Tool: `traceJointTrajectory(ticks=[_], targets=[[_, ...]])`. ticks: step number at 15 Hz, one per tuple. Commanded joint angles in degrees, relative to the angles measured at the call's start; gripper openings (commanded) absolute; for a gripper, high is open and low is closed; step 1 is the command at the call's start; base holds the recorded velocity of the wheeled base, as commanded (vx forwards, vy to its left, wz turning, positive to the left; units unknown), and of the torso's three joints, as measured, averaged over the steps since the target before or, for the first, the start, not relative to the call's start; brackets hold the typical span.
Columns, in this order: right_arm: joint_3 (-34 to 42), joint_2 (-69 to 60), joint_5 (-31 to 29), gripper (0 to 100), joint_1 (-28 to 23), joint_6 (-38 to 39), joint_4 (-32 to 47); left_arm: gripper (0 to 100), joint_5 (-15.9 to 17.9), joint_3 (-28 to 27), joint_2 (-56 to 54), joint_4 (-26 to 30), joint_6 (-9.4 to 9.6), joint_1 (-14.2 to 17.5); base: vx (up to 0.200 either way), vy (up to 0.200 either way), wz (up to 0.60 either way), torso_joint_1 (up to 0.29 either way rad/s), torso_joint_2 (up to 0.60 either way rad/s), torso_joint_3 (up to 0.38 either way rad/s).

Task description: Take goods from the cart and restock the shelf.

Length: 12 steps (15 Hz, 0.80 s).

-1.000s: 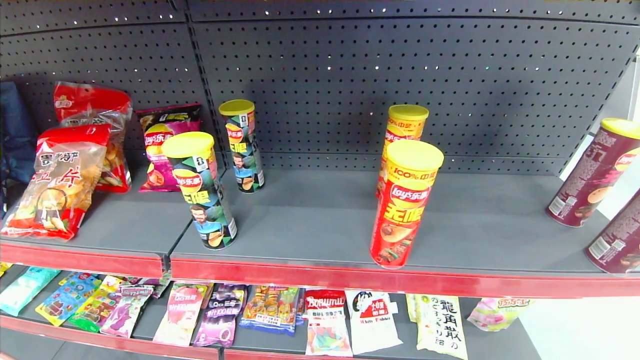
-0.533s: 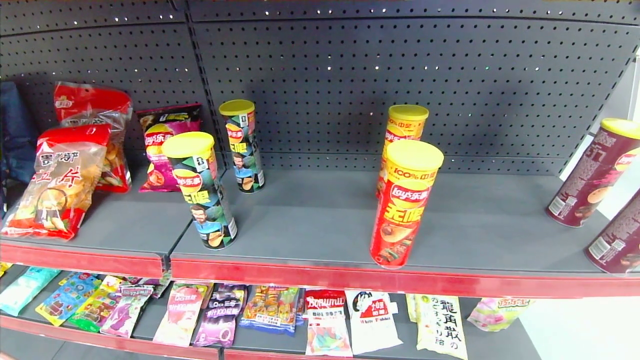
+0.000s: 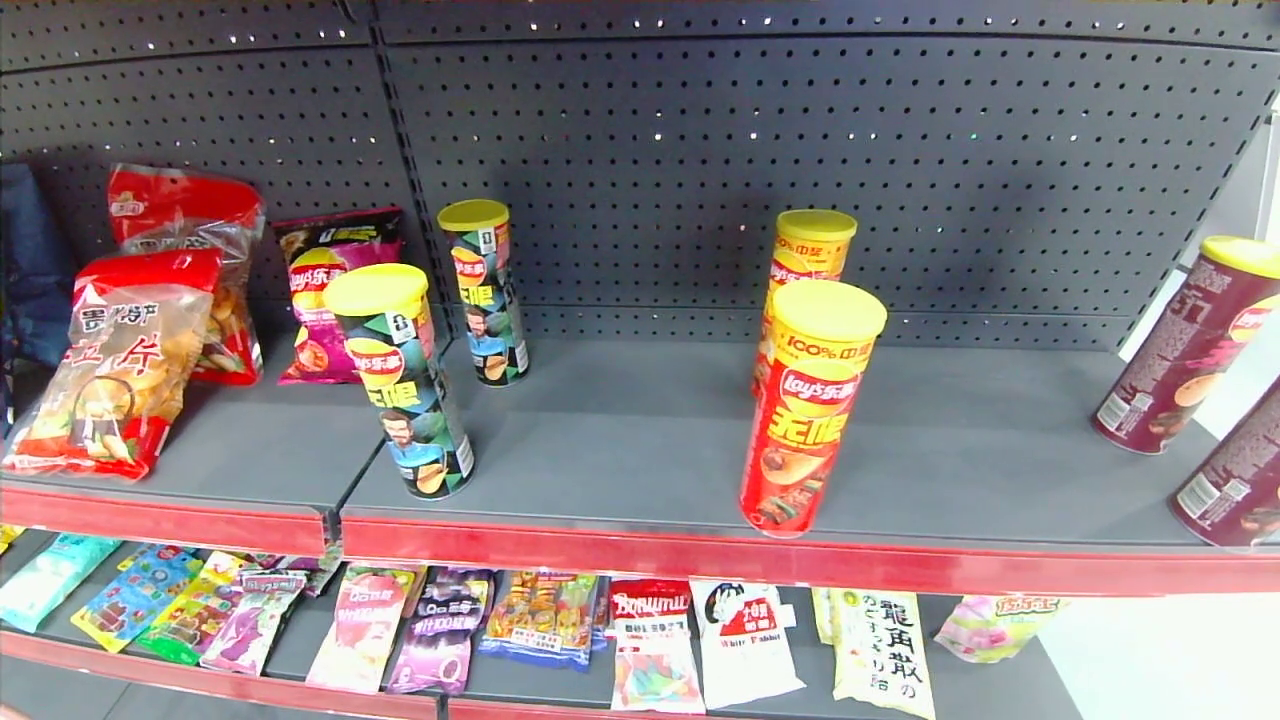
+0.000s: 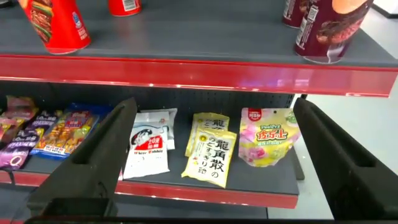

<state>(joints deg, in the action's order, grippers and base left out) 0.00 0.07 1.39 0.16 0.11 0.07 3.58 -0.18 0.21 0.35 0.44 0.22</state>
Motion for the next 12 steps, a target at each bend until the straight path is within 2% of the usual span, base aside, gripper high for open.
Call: traceJointTrajectory(ticks=[1, 4, 12], targets=[[0.00, -0.07, 0.02, 100, 0.02, -0.02, 0.01, 100, 0.02, 0.01, 0.06, 0.00, 0.00, 0.04, 0.000, 0.000, -0.60, 0.002, 0.01, 0.002], [0.00, -0.07, 0.02, 100, 0.02, -0.02, 0.01, 100, 0.02, 0.01, -0.03, 0.00, 0.00, 0.04, 0.000, 0.000, -0.60, -0.002, 0.00, 0.004], [0.00, -0.07, -0.16, 100, 0.02, -0.29, 0.01, 100, 0.02, 0.01, 0.06, 0.00, 0.00, -0.04, 0.000, 0.000, 0.00, 0.000, 0.00, 0.000]])
